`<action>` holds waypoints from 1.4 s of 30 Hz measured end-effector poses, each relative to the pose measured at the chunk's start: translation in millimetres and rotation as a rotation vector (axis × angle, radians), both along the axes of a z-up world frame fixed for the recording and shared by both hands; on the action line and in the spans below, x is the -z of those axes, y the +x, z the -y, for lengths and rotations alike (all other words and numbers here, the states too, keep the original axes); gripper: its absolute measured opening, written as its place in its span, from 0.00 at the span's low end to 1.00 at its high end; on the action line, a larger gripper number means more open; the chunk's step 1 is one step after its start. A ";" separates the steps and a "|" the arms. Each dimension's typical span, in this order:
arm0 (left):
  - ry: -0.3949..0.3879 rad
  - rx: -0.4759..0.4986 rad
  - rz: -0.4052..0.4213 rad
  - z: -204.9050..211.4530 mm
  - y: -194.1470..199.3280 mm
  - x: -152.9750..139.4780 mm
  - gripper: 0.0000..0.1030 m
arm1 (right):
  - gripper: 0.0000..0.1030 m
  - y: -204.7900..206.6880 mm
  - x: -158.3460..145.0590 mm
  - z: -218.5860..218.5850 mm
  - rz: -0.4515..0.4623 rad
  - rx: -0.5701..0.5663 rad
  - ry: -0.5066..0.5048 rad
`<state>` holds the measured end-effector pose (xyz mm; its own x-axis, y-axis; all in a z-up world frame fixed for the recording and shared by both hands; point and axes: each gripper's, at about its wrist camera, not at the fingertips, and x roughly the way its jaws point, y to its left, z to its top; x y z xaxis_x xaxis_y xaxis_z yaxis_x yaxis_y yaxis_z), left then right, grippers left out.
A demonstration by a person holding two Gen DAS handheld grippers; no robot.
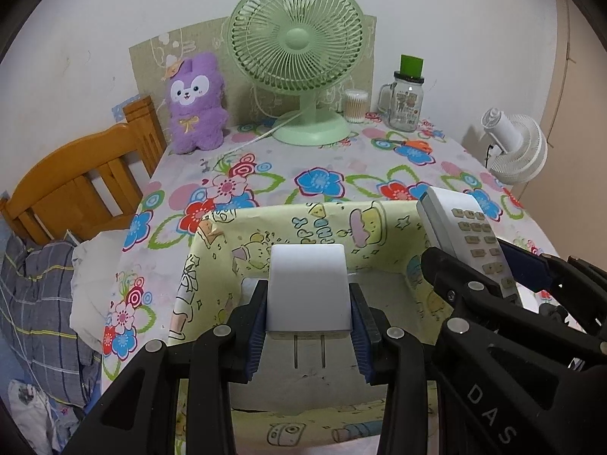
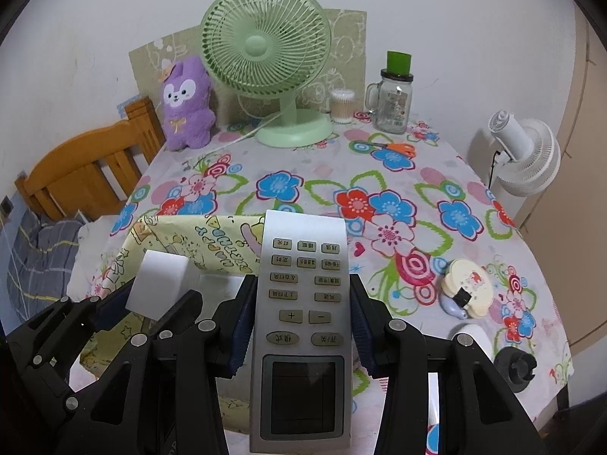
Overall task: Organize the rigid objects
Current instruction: 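Carry the plug charger in the left tool while the right tool carries the remote toward the yellow box, then lower the charger into the yellow box and open the left tool while the right tool releases the remote there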
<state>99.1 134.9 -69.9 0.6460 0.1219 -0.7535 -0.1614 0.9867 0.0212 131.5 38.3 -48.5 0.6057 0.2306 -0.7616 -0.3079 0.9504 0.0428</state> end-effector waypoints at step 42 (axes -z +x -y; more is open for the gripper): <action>-0.004 -0.019 -0.020 -9.8 -0.8 7.6 0.85 | 0.75 -0.6 8.5 -11.8 0.001 -0.052 -0.004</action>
<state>98.3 144.7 -77.5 0.6283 0.1312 -0.7668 -0.1801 0.9834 0.0208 130.9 50.0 -57.0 0.5936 0.2589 -0.7620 -0.3571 0.9332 0.0389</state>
